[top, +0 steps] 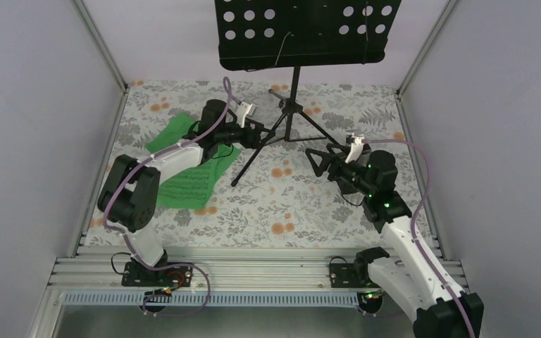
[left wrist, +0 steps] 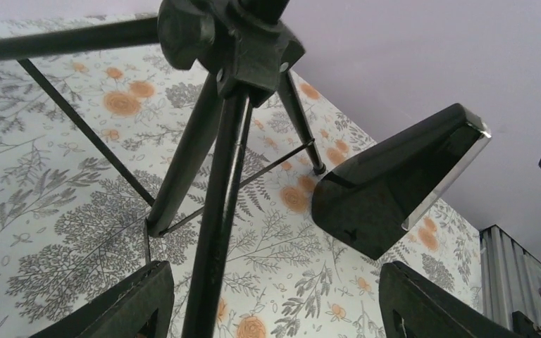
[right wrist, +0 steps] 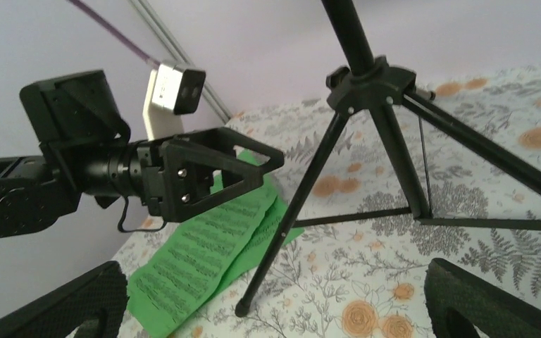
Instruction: Pack up the instrument practice props
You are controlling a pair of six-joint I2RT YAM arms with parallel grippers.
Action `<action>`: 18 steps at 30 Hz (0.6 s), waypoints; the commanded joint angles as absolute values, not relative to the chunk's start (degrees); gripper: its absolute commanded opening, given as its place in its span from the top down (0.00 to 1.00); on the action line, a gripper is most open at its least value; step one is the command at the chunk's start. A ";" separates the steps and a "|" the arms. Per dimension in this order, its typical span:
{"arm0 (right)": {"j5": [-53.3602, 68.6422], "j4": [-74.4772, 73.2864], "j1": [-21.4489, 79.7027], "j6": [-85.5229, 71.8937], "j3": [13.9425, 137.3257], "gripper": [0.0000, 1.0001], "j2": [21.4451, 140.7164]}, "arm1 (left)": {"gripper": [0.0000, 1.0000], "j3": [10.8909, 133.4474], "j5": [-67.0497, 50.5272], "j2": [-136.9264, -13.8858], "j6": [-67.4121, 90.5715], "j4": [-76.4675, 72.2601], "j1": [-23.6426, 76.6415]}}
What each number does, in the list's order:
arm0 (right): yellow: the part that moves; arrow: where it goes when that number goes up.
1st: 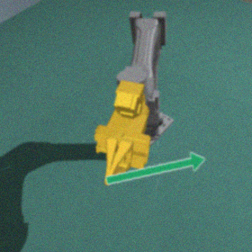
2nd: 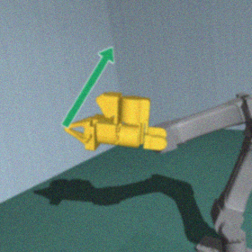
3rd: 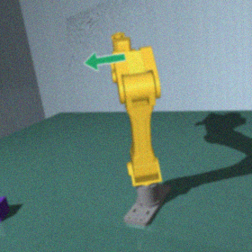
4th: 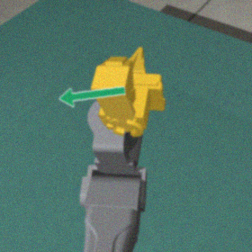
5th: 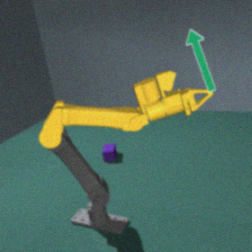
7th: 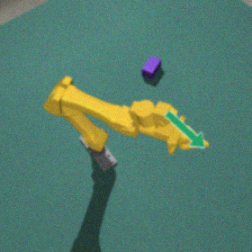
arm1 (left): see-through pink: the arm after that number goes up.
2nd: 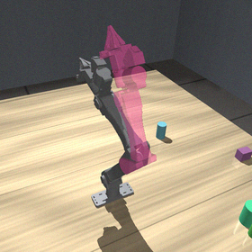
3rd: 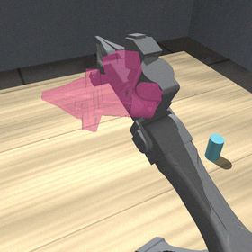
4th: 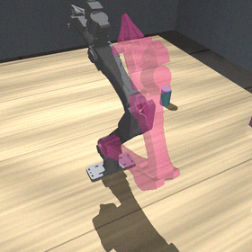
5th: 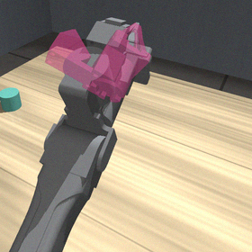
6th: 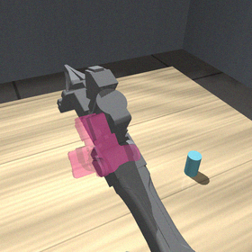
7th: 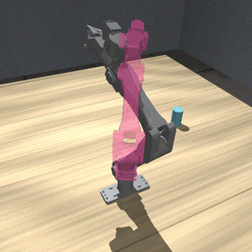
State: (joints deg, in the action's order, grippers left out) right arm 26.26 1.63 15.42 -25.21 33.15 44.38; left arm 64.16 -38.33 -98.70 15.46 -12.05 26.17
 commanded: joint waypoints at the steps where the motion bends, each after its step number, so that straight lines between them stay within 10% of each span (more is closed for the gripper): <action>1: 30.33 5.00 16.04 -22.43 34.09 0.00 47.71 | 0.28 67.84 -41.13 -104.60 14.94 -17.20 26.72; 18: 32.08 4.22 16.08 -23.11 32.17 0.01 45.48 | 0.69 75.41 -44.60 -114.87 17.17 -23.57 28.56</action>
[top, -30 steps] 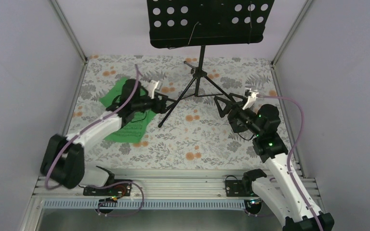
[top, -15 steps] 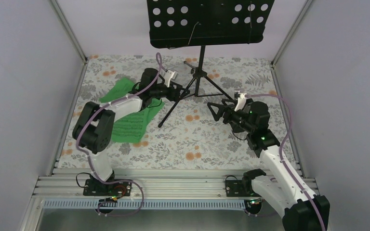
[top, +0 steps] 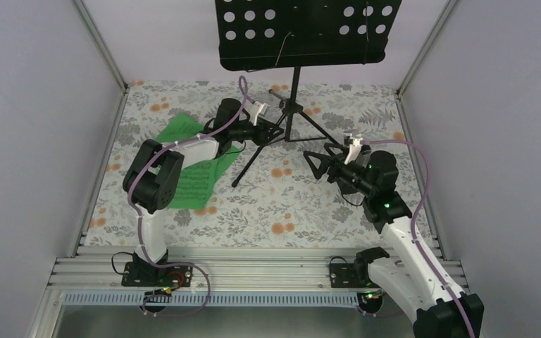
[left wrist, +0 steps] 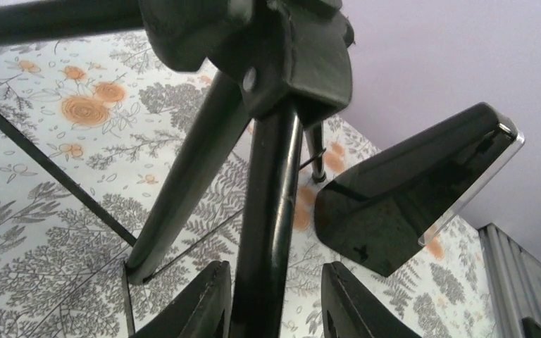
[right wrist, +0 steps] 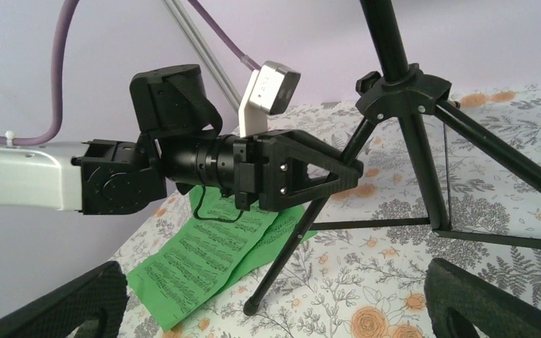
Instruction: Pack up the instrument practice props
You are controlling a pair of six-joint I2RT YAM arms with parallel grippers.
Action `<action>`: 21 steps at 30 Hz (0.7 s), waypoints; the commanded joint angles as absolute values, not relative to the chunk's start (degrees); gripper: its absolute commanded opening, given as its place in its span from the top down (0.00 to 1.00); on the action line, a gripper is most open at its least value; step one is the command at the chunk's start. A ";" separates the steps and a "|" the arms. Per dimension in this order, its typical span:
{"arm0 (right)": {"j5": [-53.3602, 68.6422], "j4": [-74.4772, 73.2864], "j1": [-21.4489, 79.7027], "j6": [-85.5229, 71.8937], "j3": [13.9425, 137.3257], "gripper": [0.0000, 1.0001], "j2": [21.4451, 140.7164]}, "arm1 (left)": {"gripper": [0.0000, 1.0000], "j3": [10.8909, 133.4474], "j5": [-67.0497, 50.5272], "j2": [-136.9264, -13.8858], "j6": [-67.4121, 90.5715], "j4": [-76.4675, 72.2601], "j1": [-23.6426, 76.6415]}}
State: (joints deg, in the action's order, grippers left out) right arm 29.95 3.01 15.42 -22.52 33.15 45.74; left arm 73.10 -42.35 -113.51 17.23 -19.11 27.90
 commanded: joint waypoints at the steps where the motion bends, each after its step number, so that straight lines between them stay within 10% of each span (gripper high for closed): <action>1: 32.44 4.31 16.08 -23.26 32.01 0.00 45.55 | 0.74 75.25 -43.93 -114.83 17.25 -23.93 28.56; 7: 32.84 4.73 16.09 -22.46 32.39 0.00 46.94 | 0.97 70.86 -37.89 -111.76 15.71 -25.40 28.65; 21: 33.17 2.98 16.22 -23.11 31.49 0.00 44.02 | 0.98 50.30 -11.60 -92.57 21.63 -27.82 35.85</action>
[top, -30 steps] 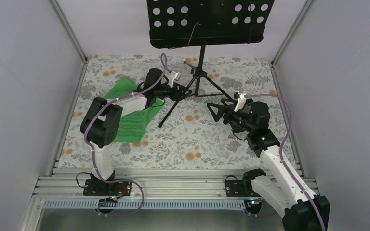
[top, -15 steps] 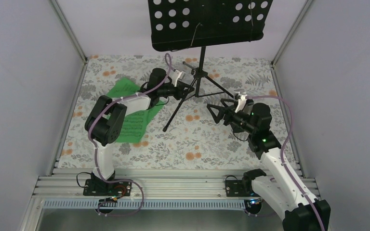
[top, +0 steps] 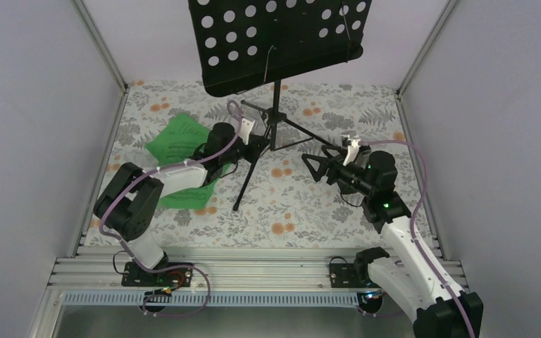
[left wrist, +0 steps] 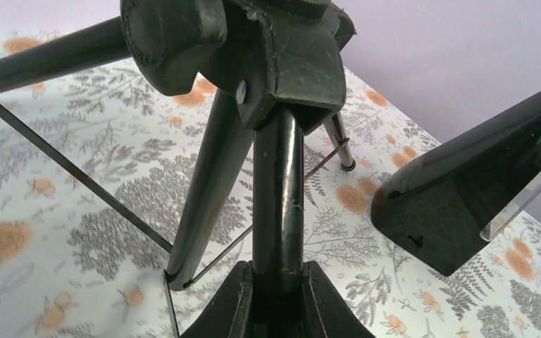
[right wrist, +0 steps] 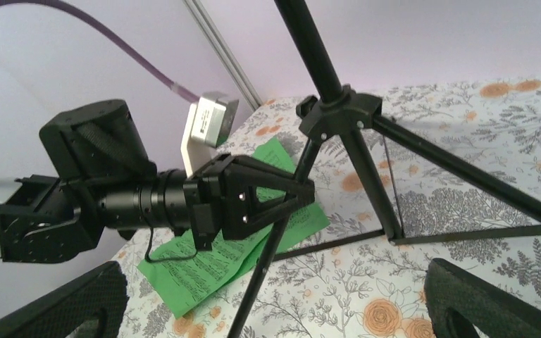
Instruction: Pack up the instrument practice props
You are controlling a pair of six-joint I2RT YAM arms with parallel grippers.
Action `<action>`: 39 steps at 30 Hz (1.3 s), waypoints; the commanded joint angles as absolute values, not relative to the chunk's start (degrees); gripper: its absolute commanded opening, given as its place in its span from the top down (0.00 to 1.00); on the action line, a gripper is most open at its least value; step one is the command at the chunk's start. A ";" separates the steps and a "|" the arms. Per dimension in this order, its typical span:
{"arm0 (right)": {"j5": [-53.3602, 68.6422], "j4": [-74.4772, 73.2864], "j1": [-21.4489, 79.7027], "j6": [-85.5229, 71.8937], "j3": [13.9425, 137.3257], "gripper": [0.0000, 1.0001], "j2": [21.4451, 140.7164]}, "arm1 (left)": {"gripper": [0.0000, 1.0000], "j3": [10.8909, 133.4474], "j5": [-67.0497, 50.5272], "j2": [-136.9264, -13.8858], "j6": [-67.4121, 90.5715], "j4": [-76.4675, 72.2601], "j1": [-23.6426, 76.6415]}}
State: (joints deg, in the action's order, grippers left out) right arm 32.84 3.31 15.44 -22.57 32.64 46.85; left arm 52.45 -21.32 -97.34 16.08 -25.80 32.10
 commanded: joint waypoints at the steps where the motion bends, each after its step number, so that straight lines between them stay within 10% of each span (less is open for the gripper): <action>1: 32.63 2.60 16.20 -23.29 31.39 0.00 43.47 | 0.98 49.67 -9.80 -91.90 23.36 -27.32 37.07; 23: 29.09 -1.22 16.17 -25.20 32.13 0.00 39.70 | 0.96 46.96 17.61 -85.56 37.56 -14.68 53.54; 31: 29.48 -0.84 16.17 -25.75 32.17 0.00 39.93 | 0.41 47.74 15.74 -84.66 33.45 -15.94 53.38; 39: 30.16 0.37 16.22 -25.82 32.69 0.00 40.52 | 0.23 40.47 12.50 -75.26 27.06 -17.45 51.13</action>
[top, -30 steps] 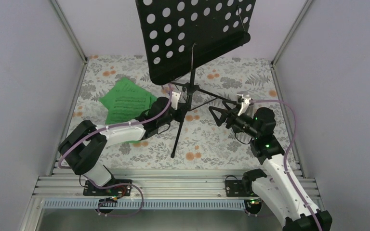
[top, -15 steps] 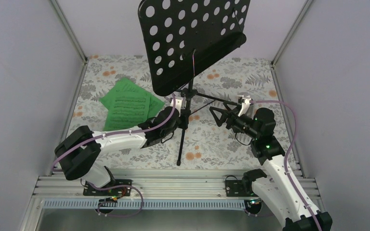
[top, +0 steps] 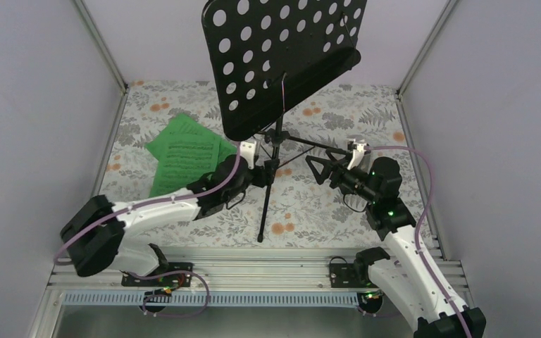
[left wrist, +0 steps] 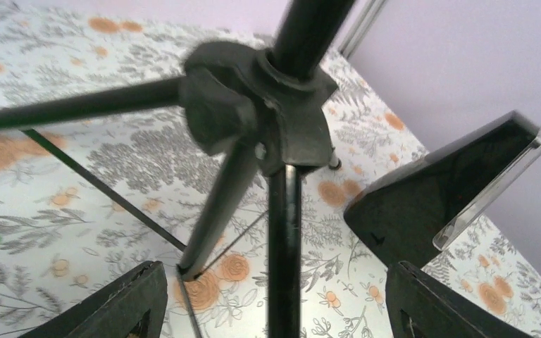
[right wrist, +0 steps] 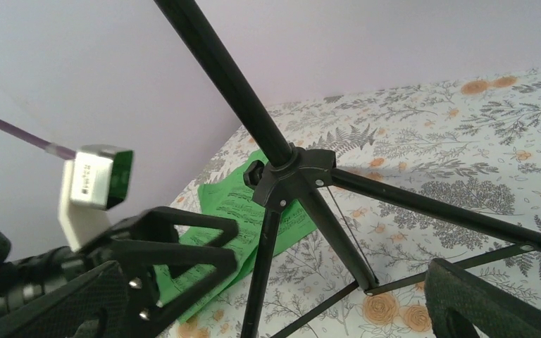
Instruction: Pack up the instrument practice props
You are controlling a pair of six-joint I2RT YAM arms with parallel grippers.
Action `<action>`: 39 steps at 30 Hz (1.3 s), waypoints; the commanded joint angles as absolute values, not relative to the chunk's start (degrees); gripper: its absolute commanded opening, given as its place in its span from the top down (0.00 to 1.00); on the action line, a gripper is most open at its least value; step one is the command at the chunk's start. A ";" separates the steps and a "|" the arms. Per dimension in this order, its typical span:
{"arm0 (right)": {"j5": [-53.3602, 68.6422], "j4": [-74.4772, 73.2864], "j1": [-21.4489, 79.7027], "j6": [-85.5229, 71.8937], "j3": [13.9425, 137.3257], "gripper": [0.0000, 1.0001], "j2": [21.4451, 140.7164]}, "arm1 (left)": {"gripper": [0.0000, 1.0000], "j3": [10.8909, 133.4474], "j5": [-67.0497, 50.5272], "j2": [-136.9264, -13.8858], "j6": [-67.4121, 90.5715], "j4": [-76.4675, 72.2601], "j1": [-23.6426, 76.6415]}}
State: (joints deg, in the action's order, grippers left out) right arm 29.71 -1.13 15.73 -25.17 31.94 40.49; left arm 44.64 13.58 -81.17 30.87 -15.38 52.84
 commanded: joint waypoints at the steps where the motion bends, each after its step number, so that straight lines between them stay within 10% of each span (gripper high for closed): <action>1: 30.34 0.21 16.18 -25.65 32.96 0.00 40.62 | 0.22 38.67 12.34 -73.24 26.36 -17.72 50.48; 19: 35.10 2.88 16.26 -26.00 32.96 0.00 40.81 | 0.33 34.97 -50.99 -77.95 14.80 -45.20 24.12; 39: 38.40 7.92 16.31 -27.33 33.10 0.00 44.52 | 0.40 52.65 -55.93 -96.04 2.18 -38.29 22.32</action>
